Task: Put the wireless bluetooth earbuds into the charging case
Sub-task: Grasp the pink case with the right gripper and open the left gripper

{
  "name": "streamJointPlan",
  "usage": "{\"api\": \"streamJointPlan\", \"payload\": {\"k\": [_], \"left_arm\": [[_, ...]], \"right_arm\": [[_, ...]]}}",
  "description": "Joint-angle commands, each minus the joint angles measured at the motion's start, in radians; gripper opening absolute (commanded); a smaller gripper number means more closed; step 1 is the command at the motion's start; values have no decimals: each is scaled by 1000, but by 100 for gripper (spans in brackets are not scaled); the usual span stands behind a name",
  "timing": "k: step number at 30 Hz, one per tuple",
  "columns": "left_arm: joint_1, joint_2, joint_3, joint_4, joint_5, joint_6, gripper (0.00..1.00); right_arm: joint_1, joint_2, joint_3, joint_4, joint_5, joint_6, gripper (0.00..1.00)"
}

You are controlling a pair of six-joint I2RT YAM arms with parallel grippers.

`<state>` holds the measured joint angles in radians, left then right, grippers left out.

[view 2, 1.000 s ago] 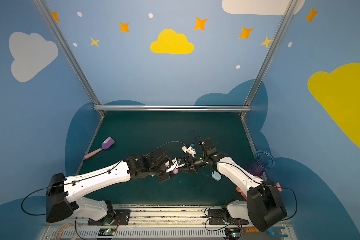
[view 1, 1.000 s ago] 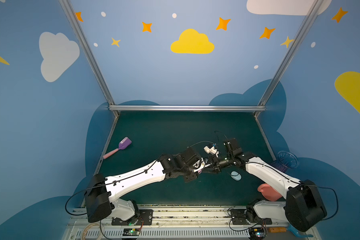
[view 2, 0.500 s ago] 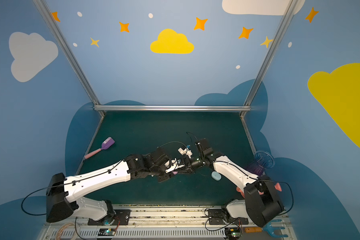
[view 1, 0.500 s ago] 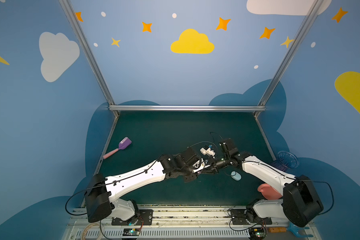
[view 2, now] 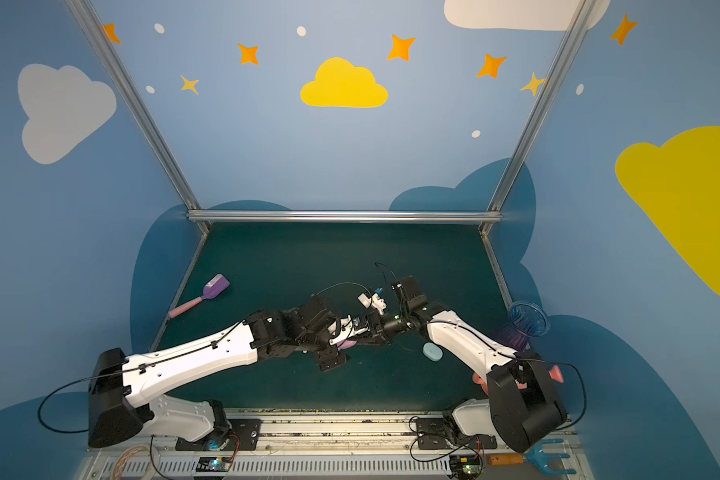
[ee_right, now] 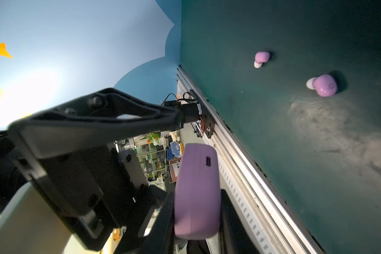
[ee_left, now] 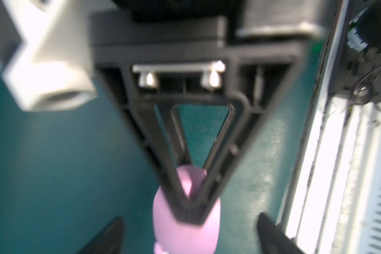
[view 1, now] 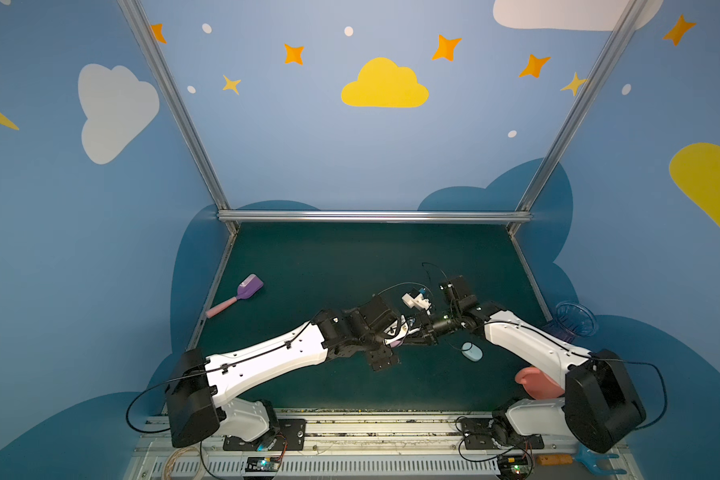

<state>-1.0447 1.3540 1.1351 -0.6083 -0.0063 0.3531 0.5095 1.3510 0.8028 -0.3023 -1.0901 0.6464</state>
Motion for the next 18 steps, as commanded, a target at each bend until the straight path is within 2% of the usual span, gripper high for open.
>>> {"api": "streamJointPlan", "payload": {"k": [1, 4, 7, 10, 15, 18], "left_arm": [[1, -97, -60, 58, -59, -87, 100], [12, -182, -126, 133, -83, -246, 100], [54, -260, -185, 239, -80, -510, 100], [76, -308, -205, 297, -94, -714, 100], [101, -326, -239, 425, -100, -1002, 100], [116, -305, -285, 563, -59, -1158, 100]], "right_arm": [[-48, -31, -7, 23, 26, 11, 18], [-104, -58, -28, 75, 37, 48, 17], [-144, -106, -46, 149, 78, 105, 17], [-160, -149, -67, 258, 131, 193, 17], [-151, -201, -122, 488, 224, 354, 16], [-131, -241, -156, 572, 302, 417, 16]]}}
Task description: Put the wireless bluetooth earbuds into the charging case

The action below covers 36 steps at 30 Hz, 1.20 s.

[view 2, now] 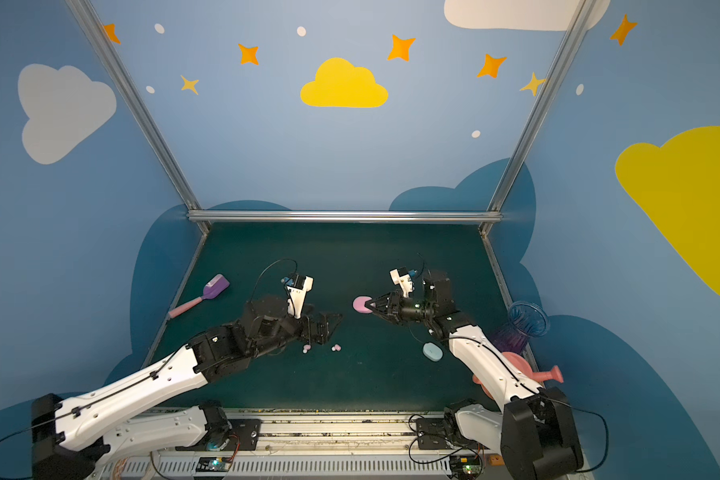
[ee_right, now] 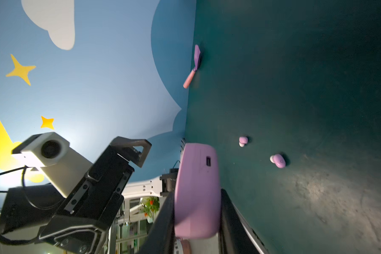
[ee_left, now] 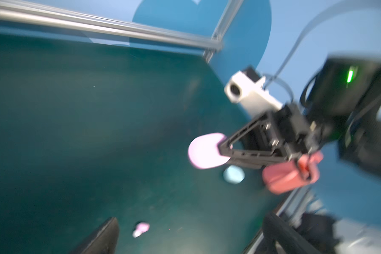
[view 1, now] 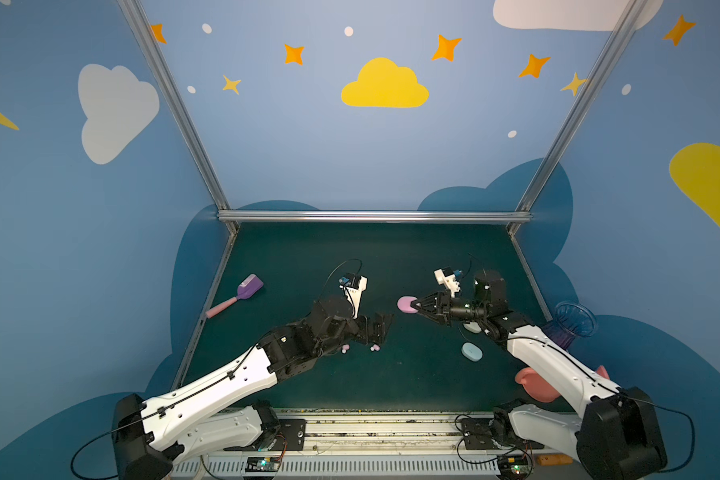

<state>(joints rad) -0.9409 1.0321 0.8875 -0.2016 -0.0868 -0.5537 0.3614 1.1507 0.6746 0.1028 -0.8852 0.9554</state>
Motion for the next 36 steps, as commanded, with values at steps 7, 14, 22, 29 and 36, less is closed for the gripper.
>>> {"api": "streamJointPlan", "payload": {"k": [7, 14, 22, 29, 36], "left_arm": [[29, 99, -88, 378, 65, -466, 98], [39, 183, -124, 644, 87, -574, 87], [46, 244, -136, 837, 78, -590, 77], [66, 325, -139, 973, 116, -657, 65], [71, 350, -110, 1000, 136, -672, 59]], "right_arm": [[92, -147, -41, 217, 287, 178, 18], [139, -157, -83, 348, 380, 280, 18], [176, -169, -146, 475, 482, 376, 16], [194, -157, -164, 537, 519, 403, 16], [223, -134, -166, 577, 532, 415, 16]]}}
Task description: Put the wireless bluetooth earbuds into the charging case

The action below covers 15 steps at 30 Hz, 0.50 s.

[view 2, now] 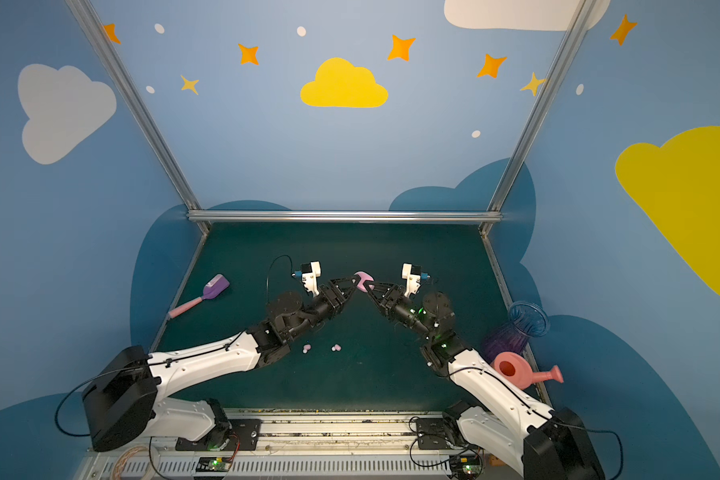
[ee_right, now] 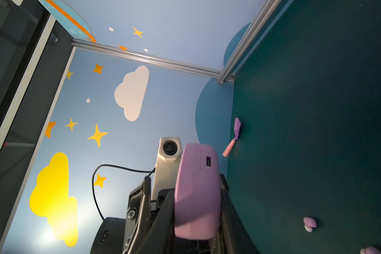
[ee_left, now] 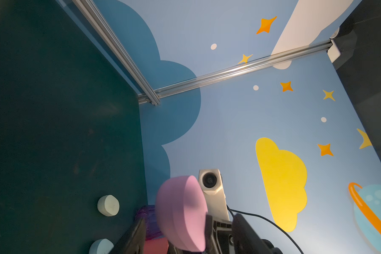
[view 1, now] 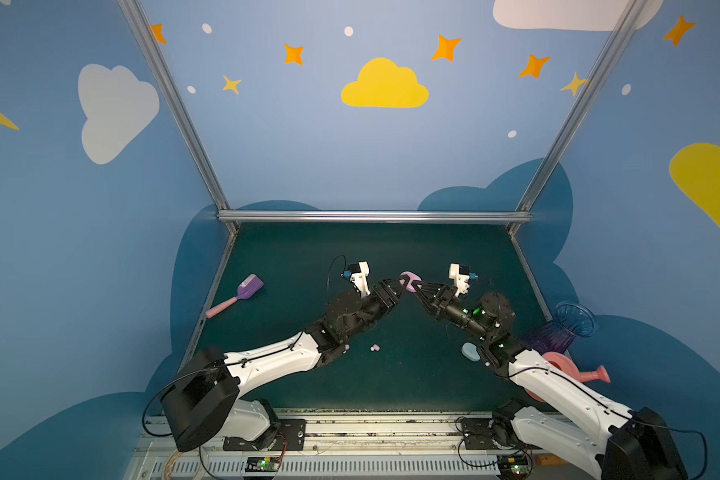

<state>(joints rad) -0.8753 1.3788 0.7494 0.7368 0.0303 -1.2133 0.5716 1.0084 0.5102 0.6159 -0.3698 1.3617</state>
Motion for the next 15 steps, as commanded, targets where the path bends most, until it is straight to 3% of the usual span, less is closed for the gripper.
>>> {"api": "streamJointPlan", "payload": {"k": [1, 15], "left_arm": [[7, 4, 26, 68, 18, -18, 57], [11, 3, 3, 133, -13, -49, 34]], "right_arm": [[17, 10, 0, 64, 18, 10, 16], [79, 33, -7, 89, 58, 31, 15]]}}
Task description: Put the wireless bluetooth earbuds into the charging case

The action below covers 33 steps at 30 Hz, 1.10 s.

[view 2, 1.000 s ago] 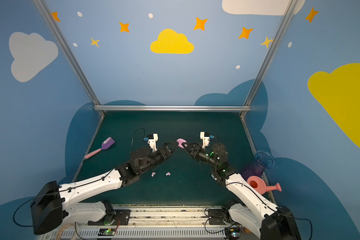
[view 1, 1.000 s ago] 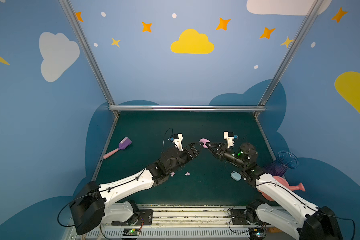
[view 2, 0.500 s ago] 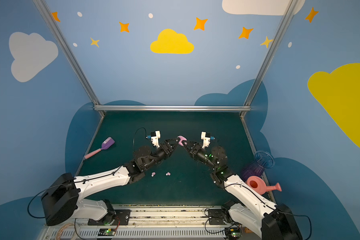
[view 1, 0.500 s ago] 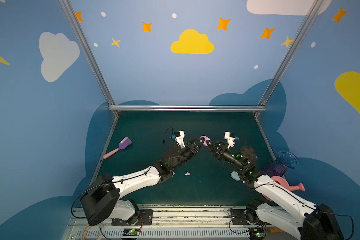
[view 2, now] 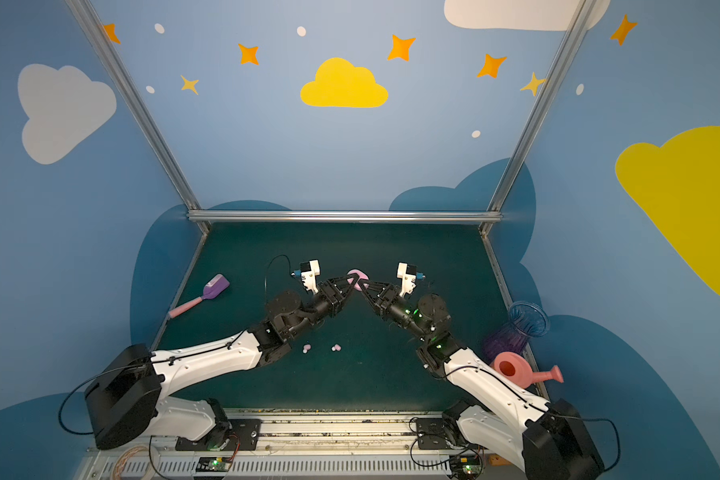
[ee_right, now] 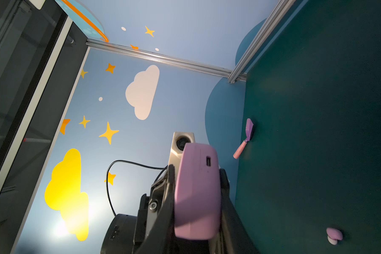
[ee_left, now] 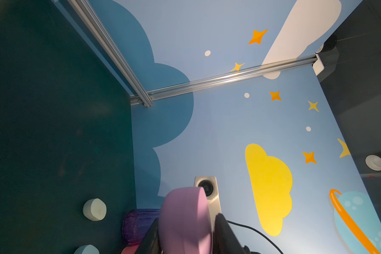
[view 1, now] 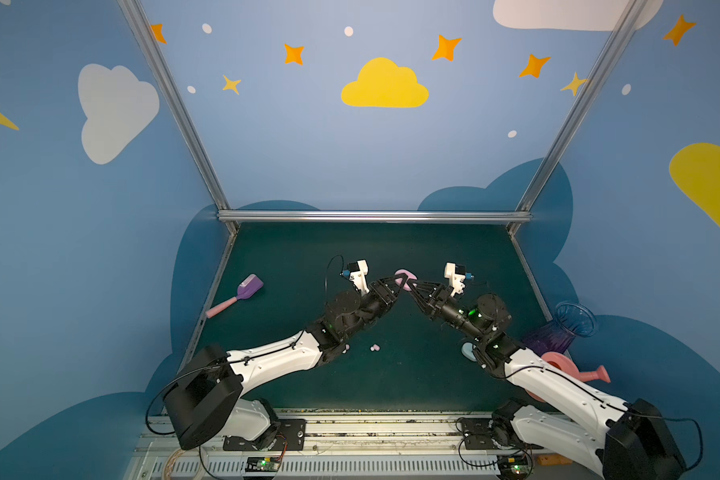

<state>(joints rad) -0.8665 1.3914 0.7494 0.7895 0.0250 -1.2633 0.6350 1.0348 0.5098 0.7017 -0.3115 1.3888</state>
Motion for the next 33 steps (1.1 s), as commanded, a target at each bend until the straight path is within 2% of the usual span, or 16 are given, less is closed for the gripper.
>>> {"api": "streamJointPlan", "payload": {"k": [1, 6, 9, 12, 14, 16, 18, 21, 23, 26, 29, 33], "left_arm": [[2, -10, 1, 79, -10, -1, 32], [4, -11, -5, 77, -11, -5, 22], [3, -16, -16, 73, -16, 0, 16], [9, -45, -35, 28, -29, 23, 10], [13, -82, -55, -17, -46, 60, 11], [18, -123, -86, -50, -69, 98, 12], [28, -168, -115, -90, -86, 139, 9], [34, -233, -114, -220, -80, 301, 4], [25, -259, -64, -373, -50, 491, 3], [-18, -276, -44, -444, -61, 740, 3], [-51, -272, -48, -460, -94, 887, 3], [-97, -251, -42, -457, -171, 983, 3]], "right_arm": [[19, 5, -6, -2, 3, 4, 16], [25, -1, 1, -22, 5, 1, 16], [25, -12, 9, -63, -1, -6, 20], [25, -47, 25, -145, -1, -31, 45], [24, -90, 43, -252, 7, -56, 68], [20, -133, 53, -346, 7, -76, 77], [20, -182, 52, -437, 17, -73, 80], [17, -236, 66, -618, 28, -82, 82], [13, -245, 97, -736, 18, -95, 83], [12, -230, 151, -845, -8, -125, 83], [13, -211, 191, -862, -25, -141, 84], [14, -196, 180, -761, -27, -105, 85]]}}
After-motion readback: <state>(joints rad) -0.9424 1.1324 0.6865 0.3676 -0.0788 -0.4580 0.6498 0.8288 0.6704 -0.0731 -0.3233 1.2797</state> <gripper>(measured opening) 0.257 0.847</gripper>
